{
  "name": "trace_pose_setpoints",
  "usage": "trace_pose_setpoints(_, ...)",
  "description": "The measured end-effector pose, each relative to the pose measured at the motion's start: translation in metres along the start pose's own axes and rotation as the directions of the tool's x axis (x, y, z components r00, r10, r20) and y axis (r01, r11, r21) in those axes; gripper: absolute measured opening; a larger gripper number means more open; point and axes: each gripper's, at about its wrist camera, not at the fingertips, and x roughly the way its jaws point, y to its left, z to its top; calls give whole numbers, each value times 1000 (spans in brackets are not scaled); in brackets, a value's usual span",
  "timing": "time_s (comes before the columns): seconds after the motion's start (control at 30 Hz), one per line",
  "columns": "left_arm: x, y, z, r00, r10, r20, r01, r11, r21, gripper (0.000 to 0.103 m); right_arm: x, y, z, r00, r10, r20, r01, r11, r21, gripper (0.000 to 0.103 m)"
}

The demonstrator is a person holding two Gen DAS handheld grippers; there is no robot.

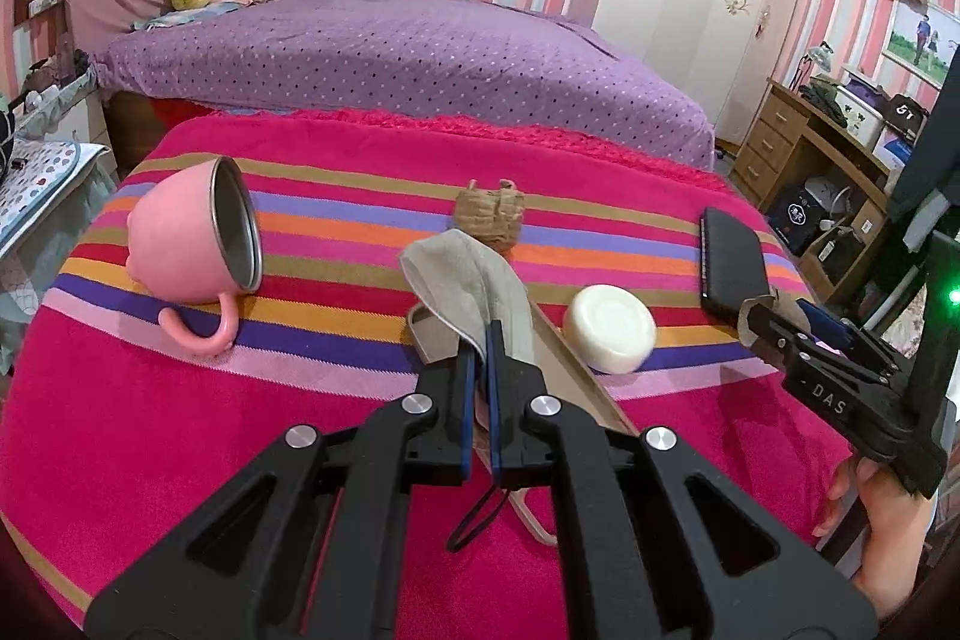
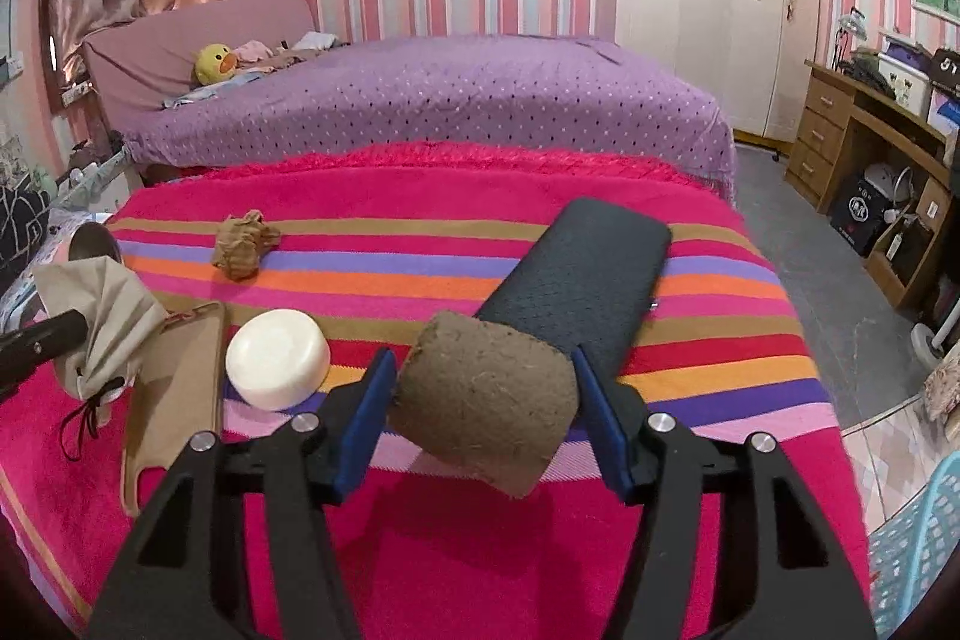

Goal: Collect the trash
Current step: 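Grasp the second cardboard tube with the right tool while the left tool holds the cloth, then carry the grey cloth and the cardboard tube over the basket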

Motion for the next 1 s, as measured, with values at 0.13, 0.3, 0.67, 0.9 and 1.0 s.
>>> trace_pose_setpoints(0.13, -10, -8, -7, 1000, -15, 8, 15, 1000, 14, 2, -13, -2, -8, 1000, 3, 5, -3, 1000, -20, 59)
trace_pose_setpoints(0.3, -24, -23, -13, 1000, -21, 24, 19, 998, 54, 2, -24, -12, -15, 1000, 6, 5, -6, 999, -33, 59)
trace_pose_setpoints(0.67, -57, -61, -33, 996, -55, 69, 43, 985, 166, 2, -59, -39, -34, 999, 35, 13, -35, 999, -9, 59)
trace_pose_setpoints(0.9, -50, -87, -49, 997, -74, 28, 66, 975, 210, 2, -66, -59, -41, 999, 32, 17, -33, 999, 12, 59)
trace_pose_setpoints(1.0, -47, -97, -56, 997, -79, 10, 74, 972, 222, 2, -71, -67, -43, 999, 29, 28, -29, 1000, 8, 59)
